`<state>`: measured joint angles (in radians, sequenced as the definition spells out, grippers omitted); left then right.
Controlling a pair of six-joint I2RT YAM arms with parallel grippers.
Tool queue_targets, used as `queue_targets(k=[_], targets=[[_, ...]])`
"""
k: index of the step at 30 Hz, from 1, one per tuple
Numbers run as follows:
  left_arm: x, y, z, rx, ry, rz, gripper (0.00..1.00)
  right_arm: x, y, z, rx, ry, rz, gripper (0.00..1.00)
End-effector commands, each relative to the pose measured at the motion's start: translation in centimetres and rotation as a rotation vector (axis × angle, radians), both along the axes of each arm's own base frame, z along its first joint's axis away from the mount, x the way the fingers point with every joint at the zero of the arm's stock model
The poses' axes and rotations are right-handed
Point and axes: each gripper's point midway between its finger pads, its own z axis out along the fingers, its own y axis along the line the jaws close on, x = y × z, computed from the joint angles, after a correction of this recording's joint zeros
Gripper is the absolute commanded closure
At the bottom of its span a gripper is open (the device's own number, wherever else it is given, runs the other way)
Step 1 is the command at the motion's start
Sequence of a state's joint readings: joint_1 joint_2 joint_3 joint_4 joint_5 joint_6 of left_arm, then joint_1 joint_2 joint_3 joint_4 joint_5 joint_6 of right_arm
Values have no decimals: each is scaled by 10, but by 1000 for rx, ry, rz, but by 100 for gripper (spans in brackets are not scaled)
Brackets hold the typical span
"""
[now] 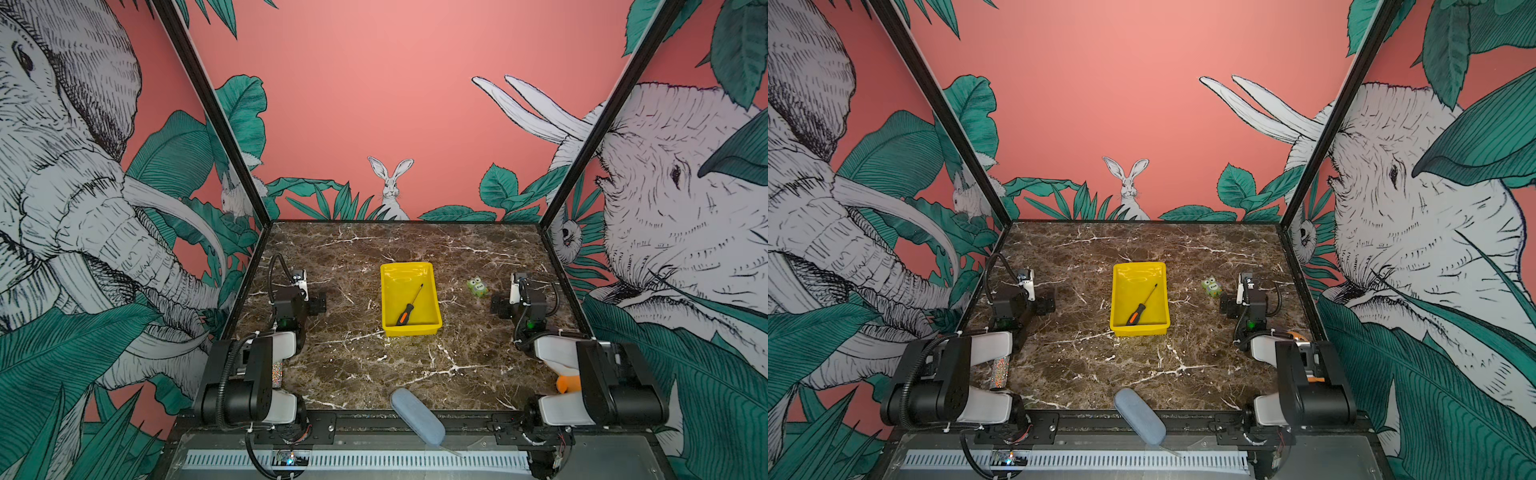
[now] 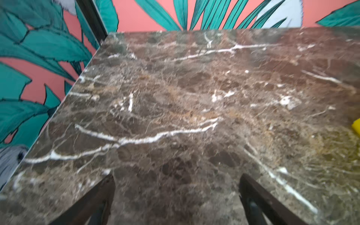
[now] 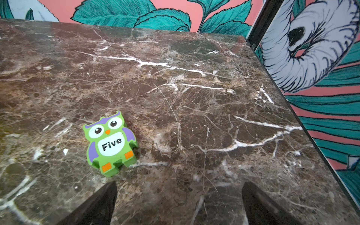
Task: Put the screwdriver in the bin
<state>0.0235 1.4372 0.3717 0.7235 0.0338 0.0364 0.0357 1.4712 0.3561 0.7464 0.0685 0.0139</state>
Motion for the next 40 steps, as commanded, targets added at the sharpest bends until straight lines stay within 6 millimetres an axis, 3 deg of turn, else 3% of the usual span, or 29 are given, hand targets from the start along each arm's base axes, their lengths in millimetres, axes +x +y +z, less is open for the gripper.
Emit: queue_targets(k=[1,4,11,14,30,33,36,40], targets=[[13,-11,22,8,-124,-80,0,17,-2,26,-18,-182,-3,1],[12,-9,17,10,-148,-69,0,12,-6,25,-22,-175,-25,1],[19,-20,9,18,-118,-143,0,22,8,22,-23,-126,62,1],[20,-20,7,36,-86,-126,0,23,-4,22,-17,-123,-15,1],[23,-19,6,63,-74,-94,0,21,-13,23,-20,-137,-70,1],[23,-19,6,64,-73,-94,0,23,-8,23,-24,-124,-37,1],[23,-19,6,63,-71,-95,0,20,10,23,-13,-139,73,1],[23,-19,6,63,-72,-95,0,20,12,23,-13,-146,85,1]])
